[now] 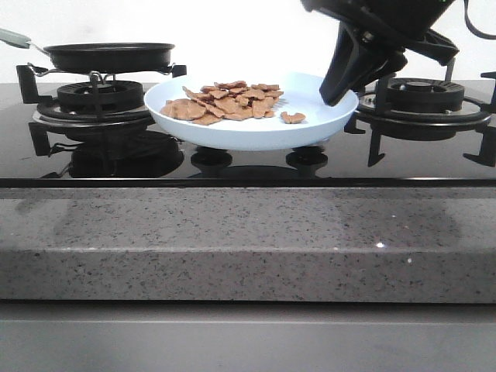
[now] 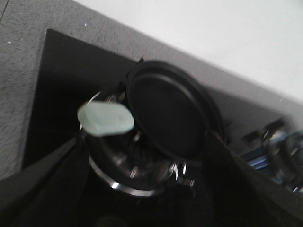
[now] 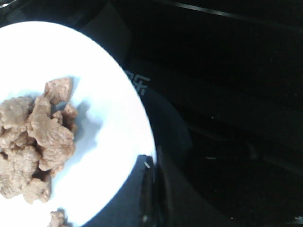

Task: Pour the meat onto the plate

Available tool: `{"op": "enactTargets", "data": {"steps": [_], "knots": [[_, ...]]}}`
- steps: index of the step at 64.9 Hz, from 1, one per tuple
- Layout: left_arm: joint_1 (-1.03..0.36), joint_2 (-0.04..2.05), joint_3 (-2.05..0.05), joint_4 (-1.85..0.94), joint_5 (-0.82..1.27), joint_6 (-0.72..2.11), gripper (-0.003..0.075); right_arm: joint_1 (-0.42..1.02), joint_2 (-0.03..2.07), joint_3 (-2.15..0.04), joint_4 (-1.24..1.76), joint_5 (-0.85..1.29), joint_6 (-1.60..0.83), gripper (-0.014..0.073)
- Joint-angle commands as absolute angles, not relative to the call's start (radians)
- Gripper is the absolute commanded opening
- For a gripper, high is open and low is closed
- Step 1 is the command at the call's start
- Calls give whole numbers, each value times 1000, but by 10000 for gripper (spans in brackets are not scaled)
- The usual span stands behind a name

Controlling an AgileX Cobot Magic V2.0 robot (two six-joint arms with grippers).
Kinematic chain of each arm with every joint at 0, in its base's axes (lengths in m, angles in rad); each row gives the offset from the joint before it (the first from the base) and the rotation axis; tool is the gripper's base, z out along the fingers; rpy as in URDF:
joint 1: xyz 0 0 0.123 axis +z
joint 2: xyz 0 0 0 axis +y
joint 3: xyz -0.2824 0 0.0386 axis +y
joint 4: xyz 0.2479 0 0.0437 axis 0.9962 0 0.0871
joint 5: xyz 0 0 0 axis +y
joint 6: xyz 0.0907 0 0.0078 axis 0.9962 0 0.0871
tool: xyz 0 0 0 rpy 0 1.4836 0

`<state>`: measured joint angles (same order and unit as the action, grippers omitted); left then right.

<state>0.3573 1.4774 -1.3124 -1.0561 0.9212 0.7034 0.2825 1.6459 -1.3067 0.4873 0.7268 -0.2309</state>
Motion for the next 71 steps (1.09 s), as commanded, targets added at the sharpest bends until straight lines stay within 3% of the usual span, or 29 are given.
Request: {"op": "enactTargets", "data": {"steps": [1,16,30,51,71], "knots": [[293,1363,-1344,-911,875,621,477,281,1616,-1331,489,702,-244,-113],[53,1155,-1260,-457,779,360,458,281,1616,-1331,489,702,-244,-113],[-101,1002,-1091,-209,742,191,458,281,1616,-1331,489,703,-244,-113],[-119,768,-838,-143,736,143,458,281,1616,-1331,489,703,-244,-113],[-119,702,-808,-145,739,143,458,281,1616,-1331,489,703,-244,-113]]}}
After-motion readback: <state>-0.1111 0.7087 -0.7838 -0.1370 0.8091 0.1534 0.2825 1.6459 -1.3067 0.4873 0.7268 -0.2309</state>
